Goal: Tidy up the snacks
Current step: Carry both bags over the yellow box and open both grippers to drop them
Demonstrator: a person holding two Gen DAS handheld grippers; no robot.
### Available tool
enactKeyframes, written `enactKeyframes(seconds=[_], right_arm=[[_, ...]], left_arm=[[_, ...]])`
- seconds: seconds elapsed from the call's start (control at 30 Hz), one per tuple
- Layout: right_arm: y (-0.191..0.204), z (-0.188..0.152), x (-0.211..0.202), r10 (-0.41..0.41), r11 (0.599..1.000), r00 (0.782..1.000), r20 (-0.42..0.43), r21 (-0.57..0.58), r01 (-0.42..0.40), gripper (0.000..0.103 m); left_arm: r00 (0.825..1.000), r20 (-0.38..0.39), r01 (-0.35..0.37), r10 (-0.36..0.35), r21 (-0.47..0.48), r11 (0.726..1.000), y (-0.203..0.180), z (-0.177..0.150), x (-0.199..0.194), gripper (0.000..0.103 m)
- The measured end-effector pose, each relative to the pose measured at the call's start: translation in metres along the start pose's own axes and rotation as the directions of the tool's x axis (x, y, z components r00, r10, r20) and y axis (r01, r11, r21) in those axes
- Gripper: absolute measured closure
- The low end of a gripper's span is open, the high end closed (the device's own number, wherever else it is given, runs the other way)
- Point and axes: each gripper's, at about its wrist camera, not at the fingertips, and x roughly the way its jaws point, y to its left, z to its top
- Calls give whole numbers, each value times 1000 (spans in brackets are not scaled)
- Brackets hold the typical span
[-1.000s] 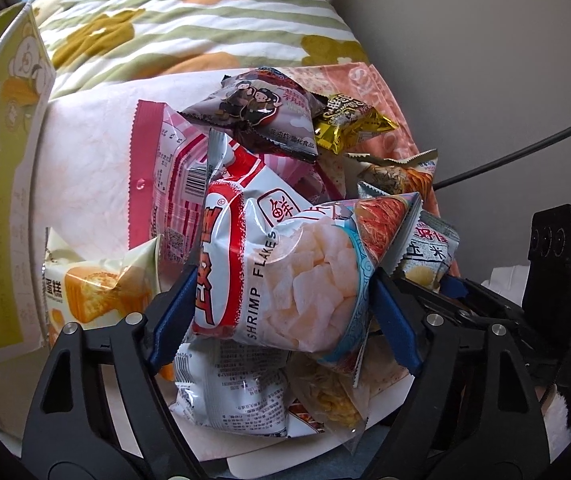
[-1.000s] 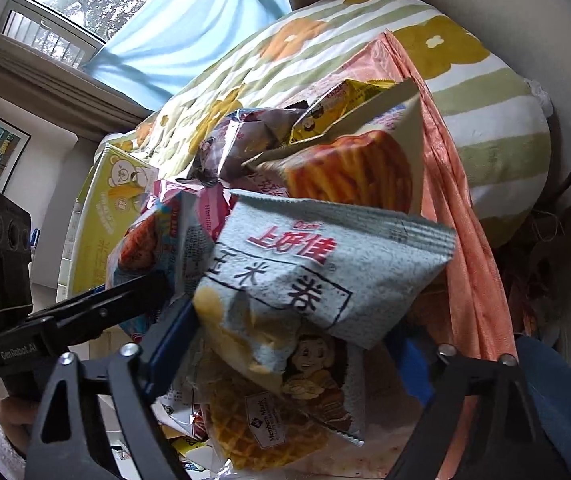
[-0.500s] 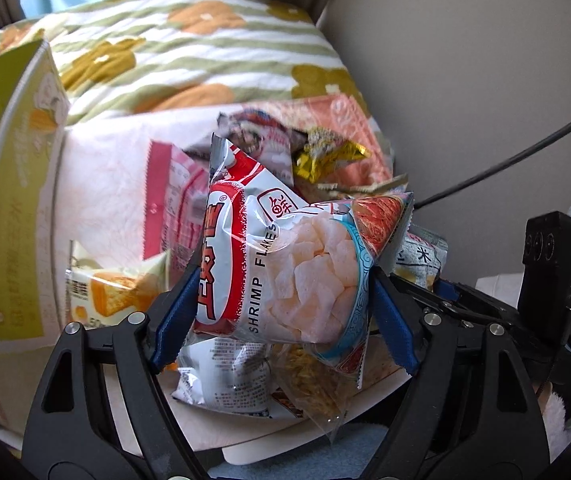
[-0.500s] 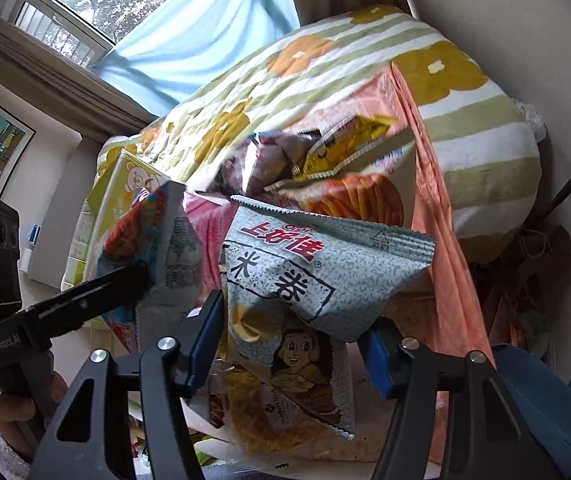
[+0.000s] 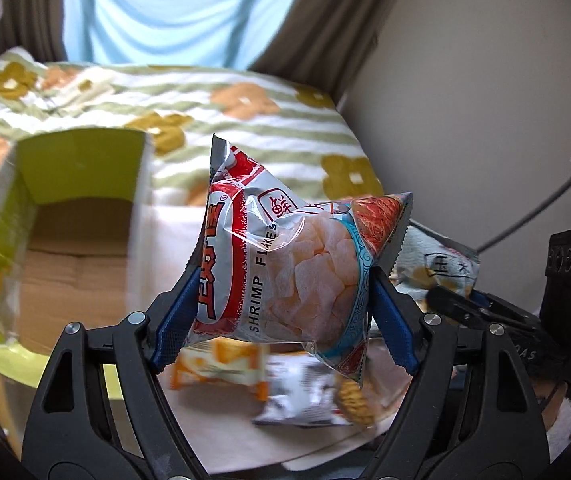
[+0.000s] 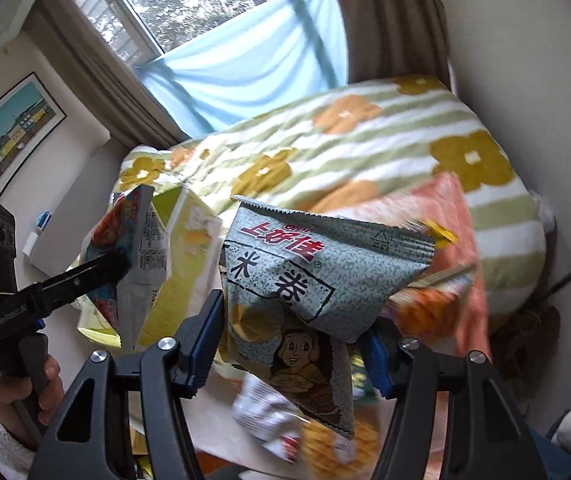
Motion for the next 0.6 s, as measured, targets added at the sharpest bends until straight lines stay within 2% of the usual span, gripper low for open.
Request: enactKeyframes(seconds=[0.23, 0.37, 0.6], right_arm=[[82, 17, 23, 26, 999, 999, 26, -48, -25, 45], [133, 21, 52, 36, 996, 999, 6, -85, -35, 45], [206, 17, 110, 41, 992, 997, -57, -119, -48, 45]], left_arm=[[997, 52, -60, 63, -44, 997, 92, 27, -49, 24], [992, 58, -109, 112, -57, 992, 150, 37, -65, 24], [984, 6, -179, 179, -23, 984, 229, 44, -59, 24]])
